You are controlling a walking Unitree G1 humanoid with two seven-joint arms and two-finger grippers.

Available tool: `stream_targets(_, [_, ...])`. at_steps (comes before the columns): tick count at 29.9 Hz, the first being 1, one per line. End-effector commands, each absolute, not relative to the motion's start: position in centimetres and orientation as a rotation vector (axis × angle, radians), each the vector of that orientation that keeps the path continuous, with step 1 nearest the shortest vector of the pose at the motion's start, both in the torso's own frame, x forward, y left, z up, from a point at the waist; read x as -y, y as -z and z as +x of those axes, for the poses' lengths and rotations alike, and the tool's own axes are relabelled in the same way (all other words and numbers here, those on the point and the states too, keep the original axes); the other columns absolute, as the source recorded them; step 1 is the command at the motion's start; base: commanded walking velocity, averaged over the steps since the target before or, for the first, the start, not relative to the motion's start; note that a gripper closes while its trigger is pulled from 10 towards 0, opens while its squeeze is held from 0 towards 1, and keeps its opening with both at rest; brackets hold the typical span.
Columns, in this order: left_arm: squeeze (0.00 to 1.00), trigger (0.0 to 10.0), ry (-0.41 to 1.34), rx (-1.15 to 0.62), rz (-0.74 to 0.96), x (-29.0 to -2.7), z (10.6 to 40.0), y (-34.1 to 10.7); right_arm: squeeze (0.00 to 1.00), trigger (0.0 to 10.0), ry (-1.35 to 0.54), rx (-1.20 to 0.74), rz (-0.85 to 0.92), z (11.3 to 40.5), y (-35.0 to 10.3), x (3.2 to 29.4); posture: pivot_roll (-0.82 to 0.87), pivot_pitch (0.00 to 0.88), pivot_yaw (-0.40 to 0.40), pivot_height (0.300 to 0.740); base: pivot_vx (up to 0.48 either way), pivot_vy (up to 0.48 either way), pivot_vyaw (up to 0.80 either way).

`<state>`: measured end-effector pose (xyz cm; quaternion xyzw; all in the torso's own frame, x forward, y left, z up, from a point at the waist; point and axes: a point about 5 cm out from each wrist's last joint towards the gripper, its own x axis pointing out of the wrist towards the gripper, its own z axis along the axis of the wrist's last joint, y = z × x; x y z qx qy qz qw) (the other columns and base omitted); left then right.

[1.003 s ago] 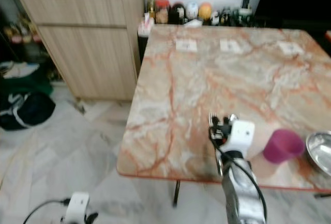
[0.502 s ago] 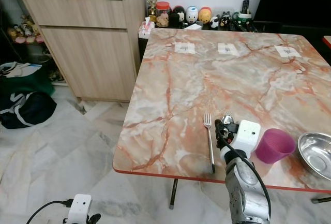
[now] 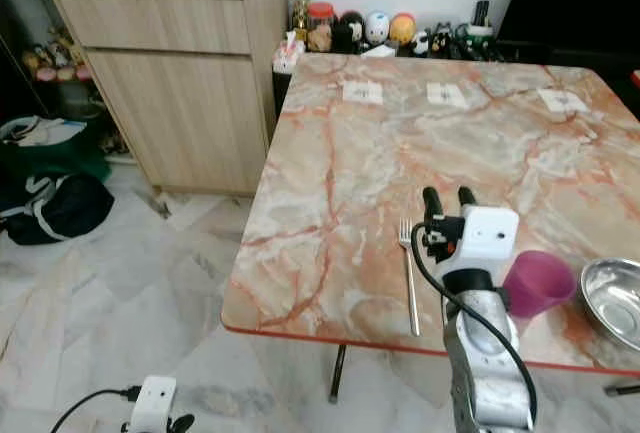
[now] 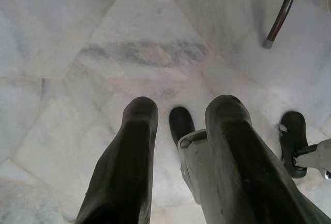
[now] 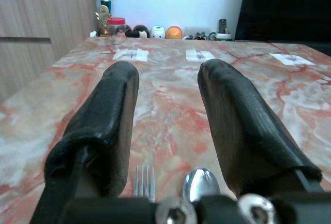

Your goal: Setting the table

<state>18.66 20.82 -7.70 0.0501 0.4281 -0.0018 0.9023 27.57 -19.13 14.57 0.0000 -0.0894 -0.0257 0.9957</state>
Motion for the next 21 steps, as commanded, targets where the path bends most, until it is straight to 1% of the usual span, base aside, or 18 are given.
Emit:
stream_targets(1, [0.0, 10.0, 0.011, -0.909, 0.112, -20.9, 18.1, 8.0, 0.0, 10.0, 0.064, 0.18, -0.004, 27.1, -14.5, 19.4, -0.09, 0.062, -0.02, 0.74, 0.0, 0.0, 0.0])
stream_targets(4, [0.0, 10.0, 0.018, -0.919, 0.13, -20.8, 17.9, 8.1, 0.0, 10.0, 0.07, 0.186, -0.011, 26.7, -14.5, 19.4, -0.09, 0.065, -0.018, 0.74, 0.0, 0.0, 0.0])
stream_targets(6, [0.0, 10.0, 0.027, -0.925, 0.141, -20.8, 17.7, 8.2, 0.0, 10.0, 0.079, 0.187, -0.009, 26.5, -14.5, 19.3, -0.09, 0.065, -0.018, 0.74, 0.0, -0.322, 0.0])
stream_targets(16, [0.0, 10.0, 0.02, -0.945, 0.144, -21.0, 17.2, 8.4, 0.0, 10.0, 0.091, 0.207, 0.009, 26.3, -15.0, 19.3, -0.09, 0.068, -0.021, 0.74, 0.0, -0.452, 0.0])
stream_targets(21, [0.0, 10.0, 0.012, -0.952, 0.148, -21.8, 16.9, 8.4, 0.0, 10.0, 0.095, 0.218, 0.014, 26.2, -15.5, 19.3, -0.09, 0.068, -0.021, 0.74, 0.0, -0.472, 0.0])
